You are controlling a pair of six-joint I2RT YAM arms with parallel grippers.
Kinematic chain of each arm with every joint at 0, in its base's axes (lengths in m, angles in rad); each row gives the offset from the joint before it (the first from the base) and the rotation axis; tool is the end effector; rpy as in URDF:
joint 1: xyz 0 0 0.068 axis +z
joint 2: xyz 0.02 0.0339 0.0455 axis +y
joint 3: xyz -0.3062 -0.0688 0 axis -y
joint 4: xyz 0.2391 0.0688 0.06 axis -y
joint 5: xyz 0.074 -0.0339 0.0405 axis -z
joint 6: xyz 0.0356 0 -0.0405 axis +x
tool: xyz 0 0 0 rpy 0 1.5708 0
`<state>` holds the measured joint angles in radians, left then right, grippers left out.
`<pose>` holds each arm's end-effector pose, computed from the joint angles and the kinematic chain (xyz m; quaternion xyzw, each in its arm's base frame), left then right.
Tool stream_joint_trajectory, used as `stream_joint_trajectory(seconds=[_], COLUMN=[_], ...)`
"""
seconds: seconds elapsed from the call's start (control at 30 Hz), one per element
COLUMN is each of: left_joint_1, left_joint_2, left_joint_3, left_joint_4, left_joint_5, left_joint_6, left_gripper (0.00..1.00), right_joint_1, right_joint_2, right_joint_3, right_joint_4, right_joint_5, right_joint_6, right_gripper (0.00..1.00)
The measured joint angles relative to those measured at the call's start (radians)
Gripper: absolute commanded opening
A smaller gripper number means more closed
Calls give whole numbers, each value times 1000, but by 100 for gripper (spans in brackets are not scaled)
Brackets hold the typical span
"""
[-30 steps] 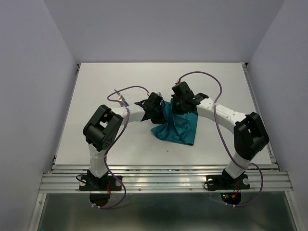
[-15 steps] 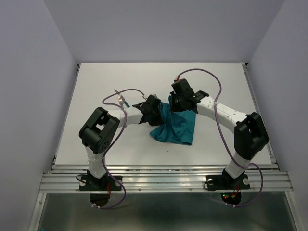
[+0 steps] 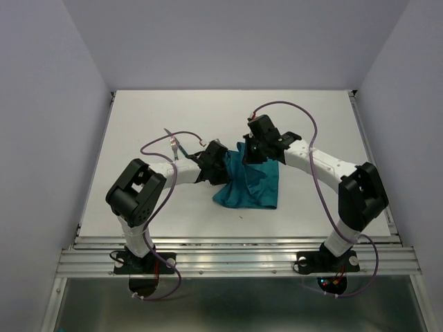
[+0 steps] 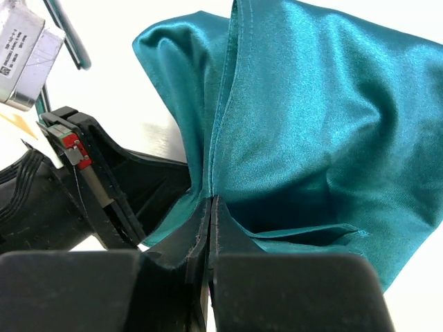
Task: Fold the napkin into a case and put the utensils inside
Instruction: Fold the rectangle-folded napkin at the center of the board.
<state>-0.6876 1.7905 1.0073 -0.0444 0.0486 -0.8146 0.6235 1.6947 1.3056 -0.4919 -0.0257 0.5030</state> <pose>0.2869 -0.2378 0.2055 -0.0503 0.9302 -0.2643 0.2499 0.3011 0.2177 0.2976 -0.0610 0.9391 0.1907 0.2794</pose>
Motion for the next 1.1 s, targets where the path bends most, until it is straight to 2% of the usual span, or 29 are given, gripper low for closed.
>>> stream_joint_trajectory(seconds=[0.47, 0.73, 1.1], left_joint_1=[-6, -8, 65], left_joint_2=[-46, -69, -181], left_joint_3=[-53, -54, -101], left_joint_4=[-6, -55, -118], left_joint_5=[-13, -79, -136], left_joint_6=[-10, -8, 13], left_gripper=[5, 5, 6], right_joint_1=[0, 9, 19], right_joint_2=[-16, -5, 15], right_joint_3=[-13, -12, 0], right_joint_4=[-8, -7, -7], right_joint_5=[-87, -102, -113], right_joint_6=[7, 17, 17], right_gripper=[1, 1, 1])
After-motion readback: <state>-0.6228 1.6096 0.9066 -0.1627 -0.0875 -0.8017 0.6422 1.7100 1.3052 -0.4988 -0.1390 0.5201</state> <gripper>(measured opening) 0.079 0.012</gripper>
